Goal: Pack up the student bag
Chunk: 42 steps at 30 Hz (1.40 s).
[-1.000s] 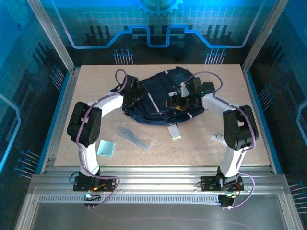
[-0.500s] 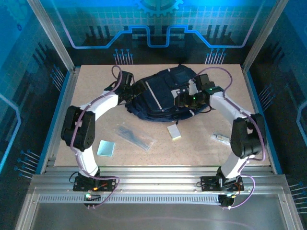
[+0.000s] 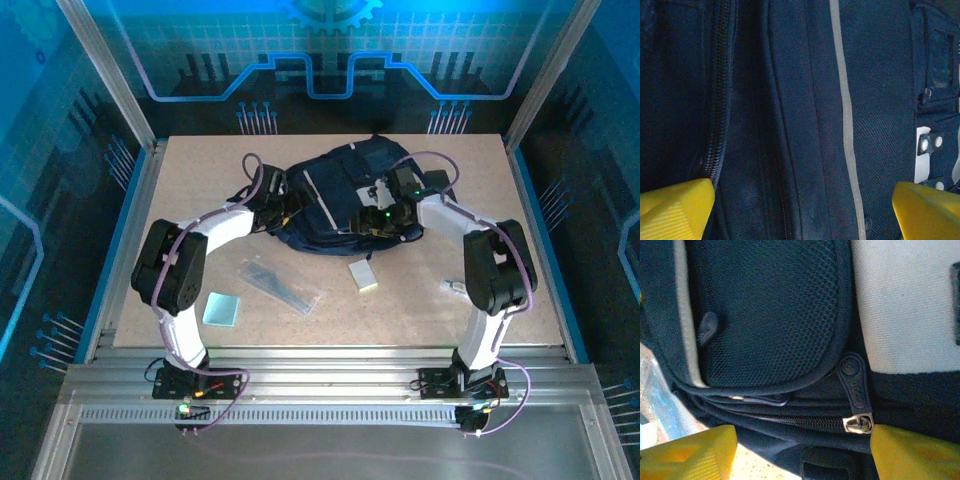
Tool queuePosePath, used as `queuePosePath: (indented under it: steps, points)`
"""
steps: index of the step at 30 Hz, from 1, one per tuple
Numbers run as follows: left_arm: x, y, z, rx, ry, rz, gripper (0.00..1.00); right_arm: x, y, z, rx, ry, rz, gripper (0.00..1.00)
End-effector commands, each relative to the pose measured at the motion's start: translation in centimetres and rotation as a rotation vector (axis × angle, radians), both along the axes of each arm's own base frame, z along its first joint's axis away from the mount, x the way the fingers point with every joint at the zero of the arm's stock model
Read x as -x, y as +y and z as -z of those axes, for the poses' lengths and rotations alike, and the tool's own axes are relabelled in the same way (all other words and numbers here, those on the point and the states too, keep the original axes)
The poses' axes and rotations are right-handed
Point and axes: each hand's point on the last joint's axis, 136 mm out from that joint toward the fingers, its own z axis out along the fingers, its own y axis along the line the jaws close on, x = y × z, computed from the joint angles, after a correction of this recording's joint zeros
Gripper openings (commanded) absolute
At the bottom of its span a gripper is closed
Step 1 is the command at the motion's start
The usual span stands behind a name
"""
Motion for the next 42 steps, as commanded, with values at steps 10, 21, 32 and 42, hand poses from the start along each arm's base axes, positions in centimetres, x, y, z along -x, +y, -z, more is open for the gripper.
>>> queuePosePath:
  steps: [10, 21, 32, 42]
  points:
    - [1.6, -2.7, 2.7, 0.084, 0.091, 0.048, 0.93, -0.1, 5.0, -3.4, -0.248, -0.098, -0.118, 0.72]
    - [1.6, -1.3, -0.4, -0.049, 0.026, 0.087, 0.93, 2.4, 1.8, -7.2, -0.113, -0.218, -0.113, 0.72]
    - [5.0, -5.9, -5.8, -0.286, -0.087, 0.371, 0.77, 0.9, -15.1, -3.2, 0.109, -0.109, 0.537, 0.71]
    - [6.7, -14.3, -4.3, -0.430, -0.122, 0.685, 0.36, -2.3, -15.1, 0.6, -0.228, -0.028, 0.597, 0.63]
